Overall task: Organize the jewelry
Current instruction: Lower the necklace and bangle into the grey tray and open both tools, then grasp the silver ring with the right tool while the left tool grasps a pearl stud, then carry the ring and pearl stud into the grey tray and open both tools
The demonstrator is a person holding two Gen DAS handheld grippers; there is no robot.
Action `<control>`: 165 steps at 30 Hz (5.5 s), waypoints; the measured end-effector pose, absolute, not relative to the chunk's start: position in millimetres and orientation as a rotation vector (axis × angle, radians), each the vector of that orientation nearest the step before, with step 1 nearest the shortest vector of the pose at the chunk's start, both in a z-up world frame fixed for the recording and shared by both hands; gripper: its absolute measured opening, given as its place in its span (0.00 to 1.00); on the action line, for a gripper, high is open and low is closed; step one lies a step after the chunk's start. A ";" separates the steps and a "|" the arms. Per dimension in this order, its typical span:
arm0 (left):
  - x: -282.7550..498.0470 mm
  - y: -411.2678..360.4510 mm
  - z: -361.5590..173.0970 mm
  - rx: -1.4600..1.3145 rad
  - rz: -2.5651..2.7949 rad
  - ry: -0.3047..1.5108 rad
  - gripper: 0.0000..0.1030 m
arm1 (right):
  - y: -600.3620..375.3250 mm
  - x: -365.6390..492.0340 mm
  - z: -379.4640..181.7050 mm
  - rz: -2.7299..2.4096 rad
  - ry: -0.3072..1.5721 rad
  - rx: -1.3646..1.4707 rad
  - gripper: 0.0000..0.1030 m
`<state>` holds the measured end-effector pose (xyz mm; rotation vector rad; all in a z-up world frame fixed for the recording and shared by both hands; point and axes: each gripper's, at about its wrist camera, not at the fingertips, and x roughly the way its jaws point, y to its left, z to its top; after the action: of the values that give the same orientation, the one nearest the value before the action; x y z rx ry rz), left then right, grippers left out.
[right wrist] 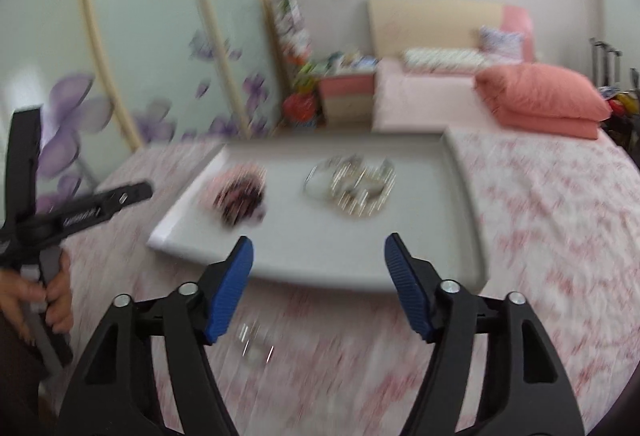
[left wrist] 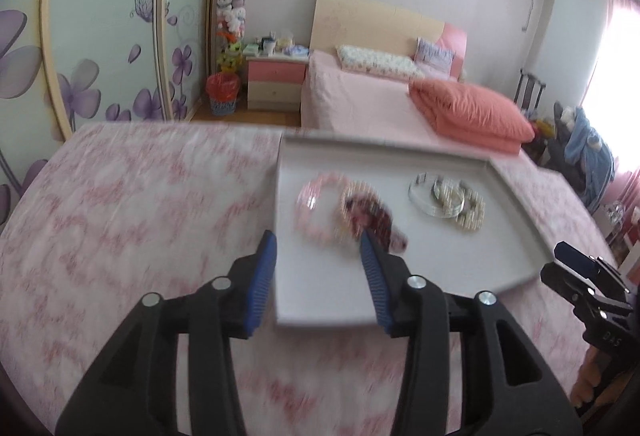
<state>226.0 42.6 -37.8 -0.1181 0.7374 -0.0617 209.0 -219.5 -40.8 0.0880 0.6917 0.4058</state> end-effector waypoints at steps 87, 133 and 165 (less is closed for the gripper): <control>208.1 10.6 -94.2 0.031 0.011 0.898 0.14 | -212.1 213.6 -86.2 0.193 0.881 -0.051 0.21; 154.5 -20.8 12.6 0.055 0.016 0.401 0.13 | -217.7 148.6 21.8 0.127 0.232 -0.003 0.21; 258.2 -19.8 -27.0 -0.017 -0.015 0.579 0.13 | -209.9 254.6 -21.6 0.190 0.495 0.117 0.21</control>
<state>258.2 -19.8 -27.0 -0.0173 0.5790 -0.0149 254.6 -209.9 -21.6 0.1166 0.4948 0.1896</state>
